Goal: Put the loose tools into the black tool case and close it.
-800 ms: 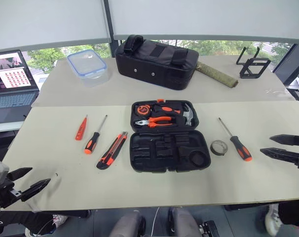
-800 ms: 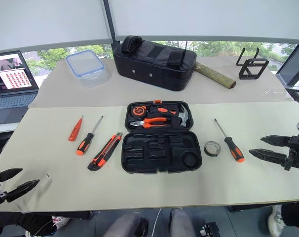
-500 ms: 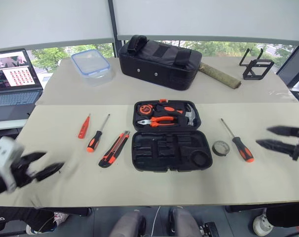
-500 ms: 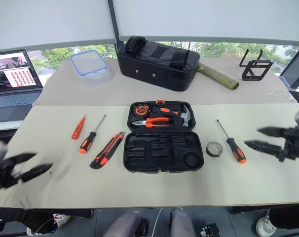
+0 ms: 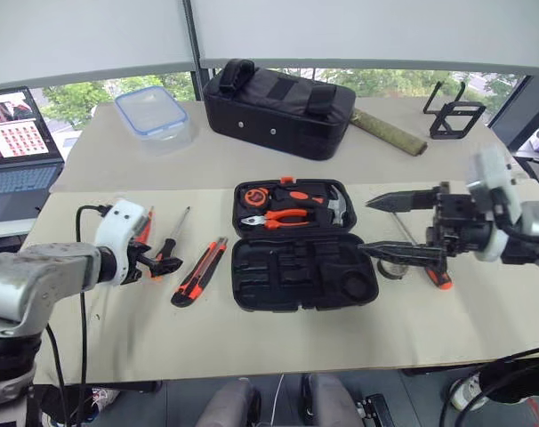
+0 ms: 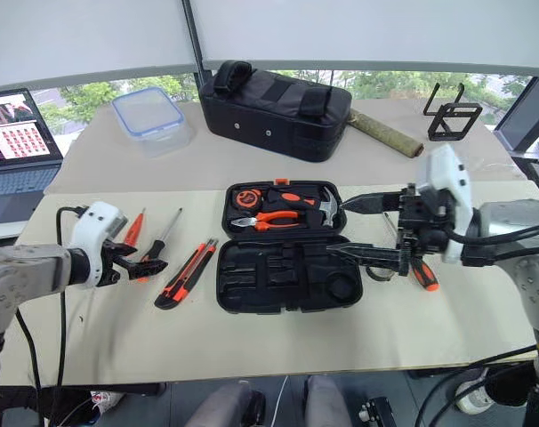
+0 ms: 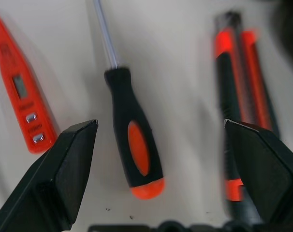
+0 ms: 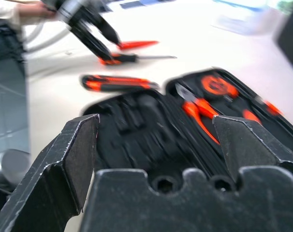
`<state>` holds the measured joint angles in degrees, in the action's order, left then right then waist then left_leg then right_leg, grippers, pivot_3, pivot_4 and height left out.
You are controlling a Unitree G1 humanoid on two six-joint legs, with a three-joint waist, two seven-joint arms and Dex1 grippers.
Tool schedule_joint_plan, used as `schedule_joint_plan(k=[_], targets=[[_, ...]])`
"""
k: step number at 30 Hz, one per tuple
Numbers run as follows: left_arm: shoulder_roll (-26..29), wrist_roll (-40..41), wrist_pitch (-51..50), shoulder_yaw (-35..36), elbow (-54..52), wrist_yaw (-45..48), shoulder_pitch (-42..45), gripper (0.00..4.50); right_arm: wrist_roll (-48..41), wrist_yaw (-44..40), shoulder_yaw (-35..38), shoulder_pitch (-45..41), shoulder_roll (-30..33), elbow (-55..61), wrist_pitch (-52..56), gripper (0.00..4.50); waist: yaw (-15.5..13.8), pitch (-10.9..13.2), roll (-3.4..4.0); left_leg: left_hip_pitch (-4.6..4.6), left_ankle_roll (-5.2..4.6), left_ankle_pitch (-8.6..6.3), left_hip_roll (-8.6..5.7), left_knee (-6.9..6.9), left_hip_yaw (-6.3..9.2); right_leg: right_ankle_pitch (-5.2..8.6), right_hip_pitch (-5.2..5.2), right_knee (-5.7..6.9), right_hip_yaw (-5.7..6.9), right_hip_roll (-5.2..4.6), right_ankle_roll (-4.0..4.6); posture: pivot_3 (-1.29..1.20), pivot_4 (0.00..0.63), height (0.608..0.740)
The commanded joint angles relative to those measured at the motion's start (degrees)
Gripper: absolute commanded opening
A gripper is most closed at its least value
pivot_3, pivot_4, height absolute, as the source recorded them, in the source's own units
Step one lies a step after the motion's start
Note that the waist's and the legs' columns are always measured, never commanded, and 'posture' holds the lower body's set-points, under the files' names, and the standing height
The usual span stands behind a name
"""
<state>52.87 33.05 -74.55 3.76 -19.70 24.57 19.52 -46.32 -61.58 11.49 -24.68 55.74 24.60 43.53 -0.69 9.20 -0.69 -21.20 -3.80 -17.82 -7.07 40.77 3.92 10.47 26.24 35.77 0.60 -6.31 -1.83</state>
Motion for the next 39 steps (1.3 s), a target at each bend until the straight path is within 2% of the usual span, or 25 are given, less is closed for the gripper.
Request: schedule_joint_plan(k=[1,5,7,8,13,16,20,22,26,31,36,39], targets=[[-0.53,-3.82,2.87,-1.01,1.50,-1.24,0.46,4.50,0.00,-0.01,-0.78,-1.61,-0.88,1.04,-1.67,4.36,-0.10,0.01,-0.01,0.00,0.00,0.00,-0.01,0.00,0.00,0.00,0.00,0.00,0.00,-0.01,0.00,0.00,0.150,0.715],[-5.05,-3.98,2.69,0.27,4.57,-1.65,0.44,4.50,1.89,-0.82,-2.46,-0.63,-1.62,0.96,-3.78,4.36,-0.51,0.00,-0.01,0.00,-0.02,0.01,-0.04,0.03,0.01,0.00,-0.01,0.02,0.03,-0.03,0.00,0.00,0.150,0.715],[-7.24,-3.55,2.09,1.08,5.84,-1.34,0.38,3.94,2.33,-1.04,-3.01,-0.64,-2.06,0.84,-4.51,4.50,-0.76,0.00,0.00,0.03,-0.03,0.02,-0.04,0.05,0.01,0.00,-0.05,0.03,0.05,-0.04,0.00,0.00,0.150,0.715],[-7.60,-3.80,2.43,0.91,6.24,-0.98,0.29,3.80,2.54,-1.19,-3.26,-0.80,-2.20,0.77,-4.82,4.50,-0.82,0.00,0.00,0.05,-0.03,0.02,-0.05,0.06,0.01,0.00,-0.07,0.06,0.05,-0.05,0.00,0.00,0.150,0.715],[-9.44,-3.79,3.26,2.13,8.04,0.15,1.81,1.97,4.20,-1.43,-4.18,-0.97,-2.47,0.48,-6.28,4.50,-1.36,-0.02,0.03,0.05,0.00,0.04,-0.08,0.09,0.01,0.00,-0.06,0.12,0.05,-0.07,-0.01,0.00,0.150,0.715],[-7.74,-3.43,9.49,2.46,7.44,5.57,3.60,0.94,4.84,-0.94,-3.64,0.34,-1.90,0.33,-5.61,4.50,-1.60,-0.01,0.00,0.03,-0.01,0.04,-0.08,0.12,0.02,0.00,-0.06,0.11,0.08,-0.07,-0.01,0.00,0.150,0.715],[-2.02,-5.62,24.43,-0.64,8.54,19.44,8.82,0.88,2.85,-1.87,-0.84,5.10,0.35,2.79,-3.15,4.50,-1.62,0.15,-0.29,-0.08,-0.01,0.05,-0.07,0.15,0.07,0.00,0.01,0.09,0.12,-0.09,0.00,0.00,0.150,0.715],[0.01,-6.71,32.34,-4.44,8.66,28.74,12.25,0.88,3.66,-0.97,0.37,7.89,0.91,4.34,-3.67,4.50,-1.49,0.17,-0.32,-0.15,0.00,0.06,-0.07,0.18,0.13,-0.01,0.03,0.06,0.15,-0.10,0.01,0.00,0.150,0.715],[0.10,-10.42,41.39,-13.31,11.73,41.43,19.48,0.88,5.04,0.32,3.10,12.92,1.48,6.42,-4.38,4.50,-1.51,0.17,-0.32,-0.11,0.00,0.05,-0.10,0.16,0.10,-0.01,-0.04,-0.03,0.17,-0.16,0.01,0.00,0.150,0.715],[-9.78,-20.25,46.73,-28.03,21.63,47.89,30.06,0.88,4.16,4.17,8.24,18.56,0.70,9.59,-3.04,4.50,-1.87,0.19,-0.36,-0.15,-0.40,0.27,-0.10,0.25,0.13,-0.01,-0.11,0.02,0.17,-0.15,0.01,0.00,0.150,0.715],[-17.02,-27.64,48.90,-32.81,30.53,45.25,33.61,0.88,3.07,6.07,10.73,21.49,0.67,11.69,-2.69,4.50,-0.92,0.21,-0.39,-0.32,-0.48,0.29,-0.09,0.29,0.11,-0.01,0.04,0.02,0.10,-0.12,0.00,0.00,0.150,0.715],[-18.94,-29.77,48.79,-33.99,31.41,45.76,33.56,0.88,2.38,7.47,11.80,22.32,0.51,12.48,-2.07,4.50,-0.51,0.21,-0.38,-0.32,-0.48,0.30,-0.06,0.26,0.12,-0.01,0.08,0.04,0.10,-0.11,0.00,0.00,0.150,0.715]])
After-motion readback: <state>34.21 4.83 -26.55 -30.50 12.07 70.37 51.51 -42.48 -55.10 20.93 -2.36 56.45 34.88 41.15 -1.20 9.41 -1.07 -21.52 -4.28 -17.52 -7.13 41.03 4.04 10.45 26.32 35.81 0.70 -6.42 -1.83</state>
